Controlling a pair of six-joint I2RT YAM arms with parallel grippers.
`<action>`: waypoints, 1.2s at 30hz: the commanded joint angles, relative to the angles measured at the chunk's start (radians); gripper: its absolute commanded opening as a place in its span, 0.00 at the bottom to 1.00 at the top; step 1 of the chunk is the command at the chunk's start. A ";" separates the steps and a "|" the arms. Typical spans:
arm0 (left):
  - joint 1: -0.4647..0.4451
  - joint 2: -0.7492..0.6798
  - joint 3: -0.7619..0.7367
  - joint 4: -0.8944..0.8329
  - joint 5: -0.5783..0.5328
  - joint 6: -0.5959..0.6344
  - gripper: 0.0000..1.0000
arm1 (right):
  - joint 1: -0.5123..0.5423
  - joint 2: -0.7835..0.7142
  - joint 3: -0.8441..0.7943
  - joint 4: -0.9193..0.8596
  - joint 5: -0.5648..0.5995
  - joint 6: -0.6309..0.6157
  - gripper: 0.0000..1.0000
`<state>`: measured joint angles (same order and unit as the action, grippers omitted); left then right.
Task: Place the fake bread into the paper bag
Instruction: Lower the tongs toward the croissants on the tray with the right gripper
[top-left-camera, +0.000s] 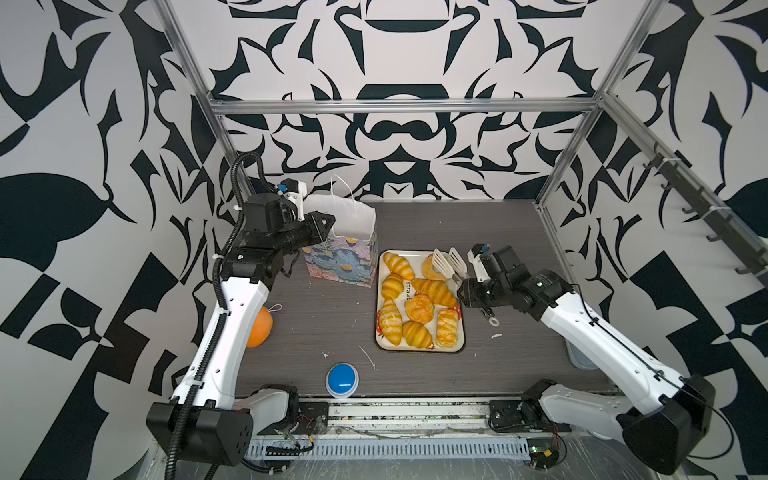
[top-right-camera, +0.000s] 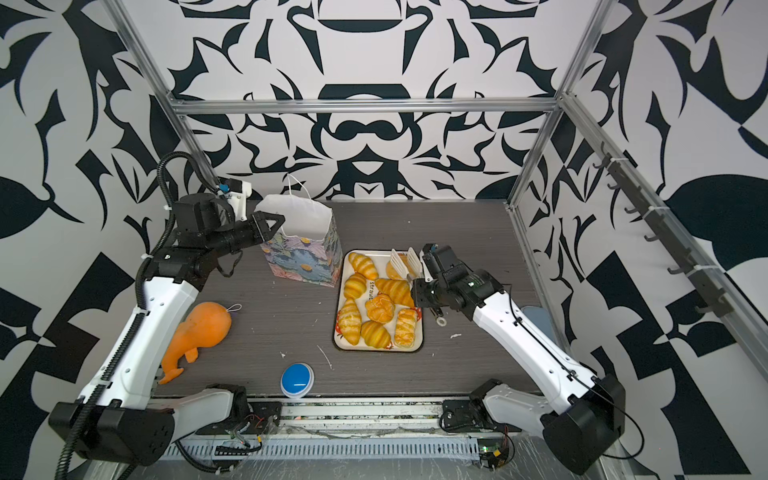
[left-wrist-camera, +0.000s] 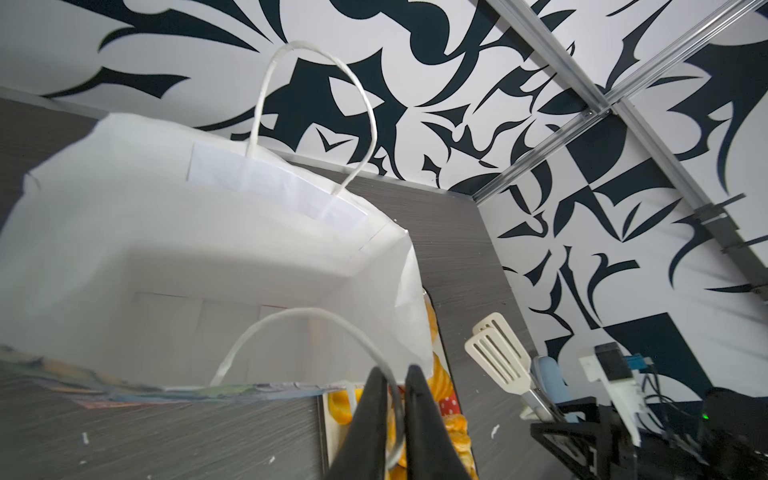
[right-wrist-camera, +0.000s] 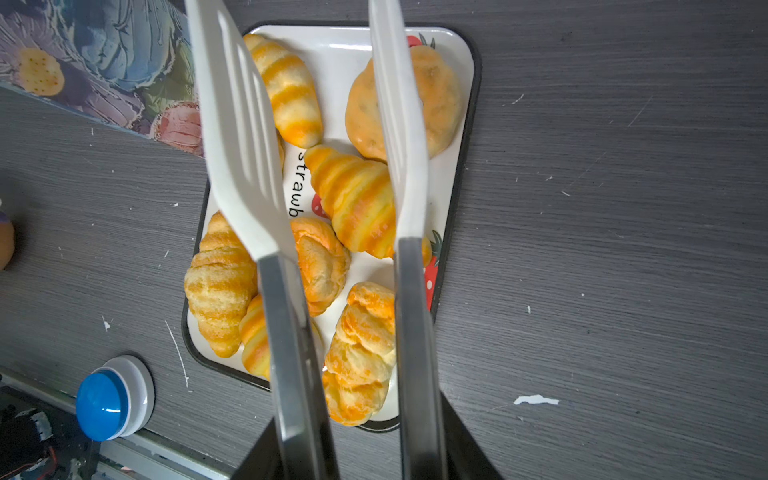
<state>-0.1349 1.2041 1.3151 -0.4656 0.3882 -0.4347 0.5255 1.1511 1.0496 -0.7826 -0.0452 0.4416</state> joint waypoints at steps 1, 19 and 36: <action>0.003 -0.006 0.007 -0.068 -0.050 0.037 0.11 | 0.007 -0.014 0.023 0.042 0.019 0.008 0.46; 0.004 -0.125 -0.060 -0.126 -0.257 0.158 0.07 | 0.047 0.009 0.039 0.037 0.028 0.017 0.46; 0.004 -0.222 -0.181 -0.014 -0.225 0.194 0.08 | 0.070 0.200 0.182 -0.004 0.013 -0.068 0.45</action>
<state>-0.1349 1.0149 1.1458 -0.5121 0.1501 -0.2554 0.5831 1.3323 1.1587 -0.8001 -0.0261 0.4171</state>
